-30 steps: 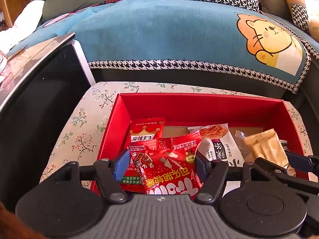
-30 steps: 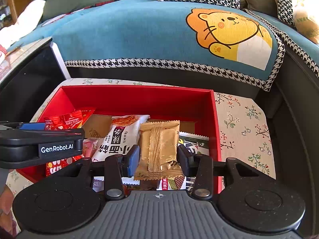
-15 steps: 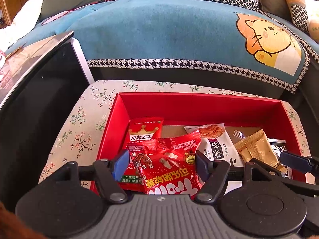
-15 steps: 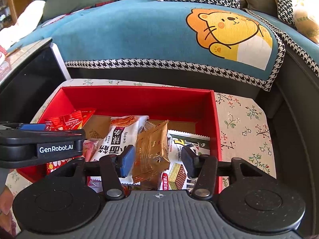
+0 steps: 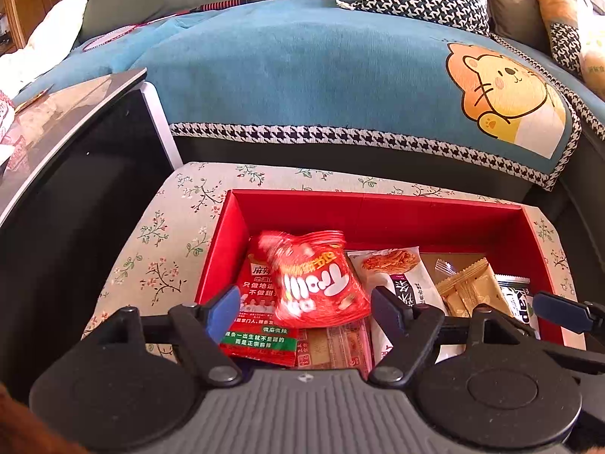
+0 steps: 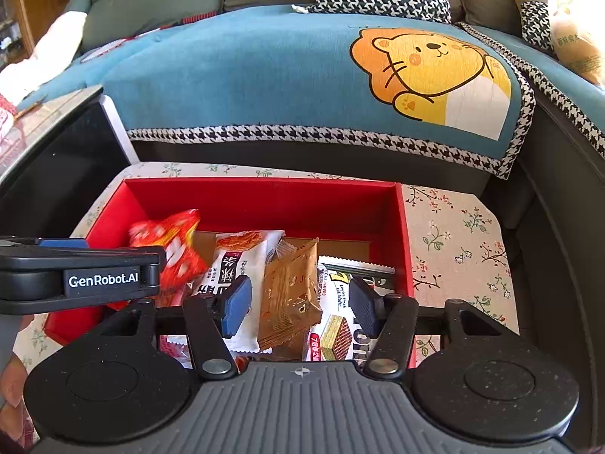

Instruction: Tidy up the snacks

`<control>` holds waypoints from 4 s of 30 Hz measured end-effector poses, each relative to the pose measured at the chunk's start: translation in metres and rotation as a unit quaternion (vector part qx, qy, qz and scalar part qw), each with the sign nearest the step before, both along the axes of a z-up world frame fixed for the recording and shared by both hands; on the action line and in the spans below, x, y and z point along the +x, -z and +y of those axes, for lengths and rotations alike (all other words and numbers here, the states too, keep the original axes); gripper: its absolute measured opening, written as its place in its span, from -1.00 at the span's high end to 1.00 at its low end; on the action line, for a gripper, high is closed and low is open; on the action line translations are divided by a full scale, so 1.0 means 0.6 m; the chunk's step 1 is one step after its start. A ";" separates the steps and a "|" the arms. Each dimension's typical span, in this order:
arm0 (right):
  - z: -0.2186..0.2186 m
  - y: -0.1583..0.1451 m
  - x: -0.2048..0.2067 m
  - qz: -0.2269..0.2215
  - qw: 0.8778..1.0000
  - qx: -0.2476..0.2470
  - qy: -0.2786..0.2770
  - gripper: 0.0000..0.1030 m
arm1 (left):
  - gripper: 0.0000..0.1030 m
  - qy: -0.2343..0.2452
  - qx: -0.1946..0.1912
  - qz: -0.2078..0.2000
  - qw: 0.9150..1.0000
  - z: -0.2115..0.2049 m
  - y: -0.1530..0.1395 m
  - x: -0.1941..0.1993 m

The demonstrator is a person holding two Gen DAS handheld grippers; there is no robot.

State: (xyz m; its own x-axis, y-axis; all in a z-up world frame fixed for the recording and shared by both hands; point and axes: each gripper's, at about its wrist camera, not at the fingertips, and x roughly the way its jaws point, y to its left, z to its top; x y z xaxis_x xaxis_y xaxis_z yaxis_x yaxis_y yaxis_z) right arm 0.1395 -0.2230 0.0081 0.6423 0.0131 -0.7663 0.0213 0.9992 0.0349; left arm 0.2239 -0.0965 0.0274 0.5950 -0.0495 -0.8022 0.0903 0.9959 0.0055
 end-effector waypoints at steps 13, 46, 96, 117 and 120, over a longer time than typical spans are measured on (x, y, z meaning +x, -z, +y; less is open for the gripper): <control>-0.012 -0.028 -0.029 -0.015 1.000 0.010 0.019 -0.33 | -1.00 -0.005 -0.002 -0.006 1.000 0.013 -0.017 -0.038; 0.017 -0.030 -0.197 -0.005 0.999 0.031 0.029 -0.54 | -1.00 0.004 0.012 0.001 1.000 0.063 -0.005 -0.228; 0.045 0.005 -0.332 0.036 0.998 0.027 0.053 -0.65 | -1.00 0.037 0.049 0.013 0.998 0.081 0.009 -0.363; 0.055 0.005 -0.352 0.037 0.998 0.028 0.050 -0.67 | -1.00 0.042 0.051 0.001 0.998 0.080 0.003 -0.391; 0.055 0.005 -0.356 0.036 0.998 0.029 0.050 -0.68 | -1.00 0.042 0.051 0.001 0.998 0.081 0.003 -0.394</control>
